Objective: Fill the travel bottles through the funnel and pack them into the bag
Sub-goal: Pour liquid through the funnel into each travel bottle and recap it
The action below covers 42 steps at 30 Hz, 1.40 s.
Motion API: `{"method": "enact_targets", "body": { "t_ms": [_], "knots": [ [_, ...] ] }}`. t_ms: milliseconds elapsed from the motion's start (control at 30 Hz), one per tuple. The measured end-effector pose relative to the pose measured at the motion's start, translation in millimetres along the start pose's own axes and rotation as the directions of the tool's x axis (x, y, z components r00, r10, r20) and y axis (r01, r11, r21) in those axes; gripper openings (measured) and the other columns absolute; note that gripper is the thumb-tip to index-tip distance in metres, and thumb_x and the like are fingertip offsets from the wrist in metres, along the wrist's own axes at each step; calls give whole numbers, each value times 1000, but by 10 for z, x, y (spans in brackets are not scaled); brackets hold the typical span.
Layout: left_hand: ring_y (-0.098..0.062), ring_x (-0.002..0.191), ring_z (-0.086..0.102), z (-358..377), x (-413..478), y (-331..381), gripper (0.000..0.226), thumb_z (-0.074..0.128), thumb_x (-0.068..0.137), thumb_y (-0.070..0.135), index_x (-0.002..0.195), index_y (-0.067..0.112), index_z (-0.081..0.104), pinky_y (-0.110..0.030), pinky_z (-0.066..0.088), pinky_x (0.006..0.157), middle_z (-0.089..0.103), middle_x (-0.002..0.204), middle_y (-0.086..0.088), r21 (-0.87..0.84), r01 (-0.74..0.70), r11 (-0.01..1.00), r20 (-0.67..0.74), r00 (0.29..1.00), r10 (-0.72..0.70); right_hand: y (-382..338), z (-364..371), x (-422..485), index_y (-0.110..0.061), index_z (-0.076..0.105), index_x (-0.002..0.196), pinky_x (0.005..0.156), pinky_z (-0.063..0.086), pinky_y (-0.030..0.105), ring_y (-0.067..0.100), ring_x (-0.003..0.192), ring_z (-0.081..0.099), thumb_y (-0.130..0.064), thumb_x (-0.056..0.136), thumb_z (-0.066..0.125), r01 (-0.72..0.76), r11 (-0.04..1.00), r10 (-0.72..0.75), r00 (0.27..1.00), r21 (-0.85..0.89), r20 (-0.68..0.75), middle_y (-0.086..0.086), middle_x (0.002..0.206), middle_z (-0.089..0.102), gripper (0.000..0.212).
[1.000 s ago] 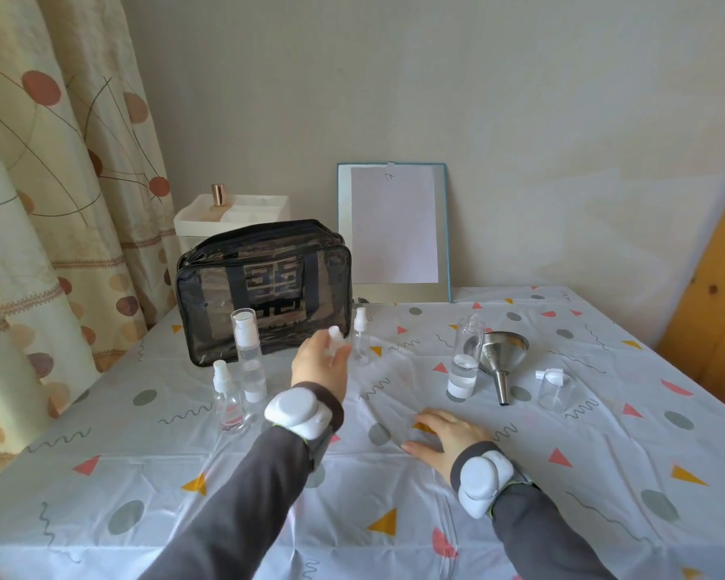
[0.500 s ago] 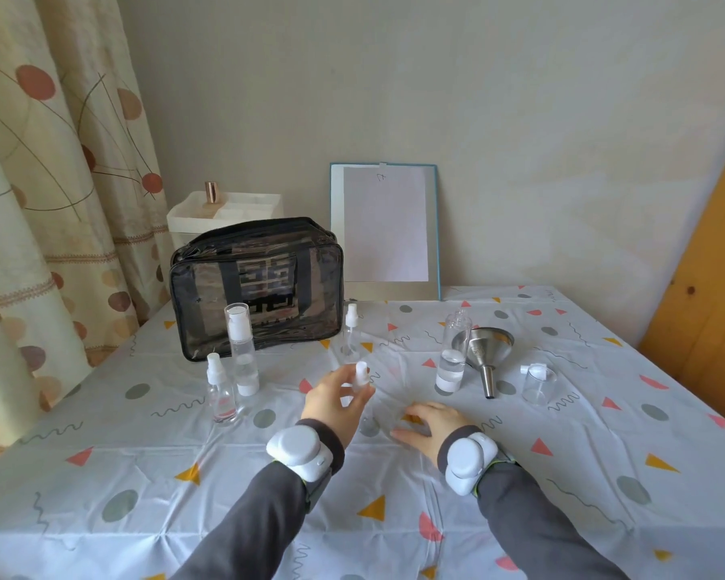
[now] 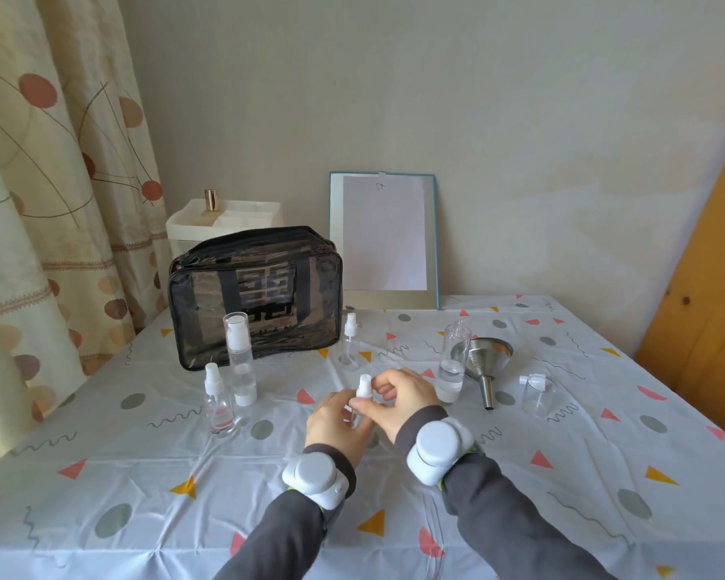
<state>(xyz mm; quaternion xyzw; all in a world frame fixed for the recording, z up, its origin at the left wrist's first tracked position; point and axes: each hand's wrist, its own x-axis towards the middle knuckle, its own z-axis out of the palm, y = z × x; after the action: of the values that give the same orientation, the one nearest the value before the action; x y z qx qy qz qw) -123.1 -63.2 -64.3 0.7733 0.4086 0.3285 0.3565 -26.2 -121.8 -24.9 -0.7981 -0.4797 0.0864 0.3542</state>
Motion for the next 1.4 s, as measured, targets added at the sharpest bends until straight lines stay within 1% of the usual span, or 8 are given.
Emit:
{"method": "enact_targets", "body": {
  "t_ms": [200, 367, 633, 733, 867, 1067, 1233, 1400],
  "knots": [
    [-4, 73, 55, -24, 26, -26, 17, 65, 79, 26, 96, 25, 67, -17, 39, 71, 61, 86, 8, -23, 43, 999, -22, 999, -44, 16, 103, 19, -25, 54, 76, 60, 40, 9, 1, 65, 50, -41, 67, 76, -16, 998, 21, 997, 68, -71, -11, 78, 57, 29],
    [-2, 76, 55, -51, 52, -10, 9, 59, 84, 34, 88, 30, 66, -16, 39, 71, 59, 88, 11, -12, -4, 1000, 55, 998, 5, 19, 112, 15, -17, 65, 88, 76, 51, 26, 12, 77, 61, -38, 78, 69, 6, 994, 4, 996, 113, -87, 0, 86, 66, 24],
    [14, 80, 56, -169, -20, -41, 10, 61, 81, 43, 88, 50, 61, -1, 40, 60, 64, 81, 22, -90, -10, 996, 120, 993, 21, 17, 62, -106, -22, 56, 115, 76, 34, 19, 15, 102, 54, -36, 95, 43, 105, 994, -107, 992, 37, 61, 1, 108, 60, 28],
    [14, 76, 57, -122, -80, -58, 21, 67, 79, 31, 98, 38, 60, 2, 41, 59, 65, 83, 20, -166, 47, 985, 68, 997, -36, 29, 88, -154, -23, 46, 128, 79, 37, 18, 15, 105, 54, -33, 88, 56, 100, 990, -110, 988, 96, 104, 2, 115, 57, 42],
    [16, 72, 56, -108, -109, -53, 19, 64, 81, 29, 81, 46, 56, 1, 40, 55, 64, 77, 20, -155, 30, 987, 46, 999, -23, -17, 153, -113, -25, 43, 131, 81, 38, 14, 9, 99, 51, -36, 78, 70, 11, 969, -18, 999, 247, 28, -7, 112, 52, 61],
    [14, 74, 54, -110, -95, -53, 19, 69, 78, 29, 84, 43, 57, 3, 39, 58, 64, 84, 17, -148, 18, 989, 39, 999, -12, 21, 159, -31, -24, 55, 117, 73, 39, 10, 7, 82, 54, -34, 71, 77, 23, 966, 11, 991, 257, -133, -6, 90, 57, 52],
    [12, 79, 58, -93, -84, -94, 21, 73, 76, 28, 88, 39, 59, 0, 41, 64, 66, 87, 17, -187, 35, 982, 53, 998, -25, 111, 104, -134, -29, 56, 113, 84, 41, 15, 6, 95, 60, -26, 79, 69, 38, 961, -11, 995, 275, -99, -15, 89, 66, 37],
    [15, 75, 57, -101, -89, -113, 23, 64, 81, 22, 87, 43, 59, 0, 42, 61, 65, 82, 20, -166, 15, 986, 63, 998, -5, 20, 128, -157, -32, 42, 130, 88, 37, 17, 7, 103, 54, -30, 77, 72, 27, 951, -33, 999, 308, 14, -8, 105, 61, 61]
  ]
}}
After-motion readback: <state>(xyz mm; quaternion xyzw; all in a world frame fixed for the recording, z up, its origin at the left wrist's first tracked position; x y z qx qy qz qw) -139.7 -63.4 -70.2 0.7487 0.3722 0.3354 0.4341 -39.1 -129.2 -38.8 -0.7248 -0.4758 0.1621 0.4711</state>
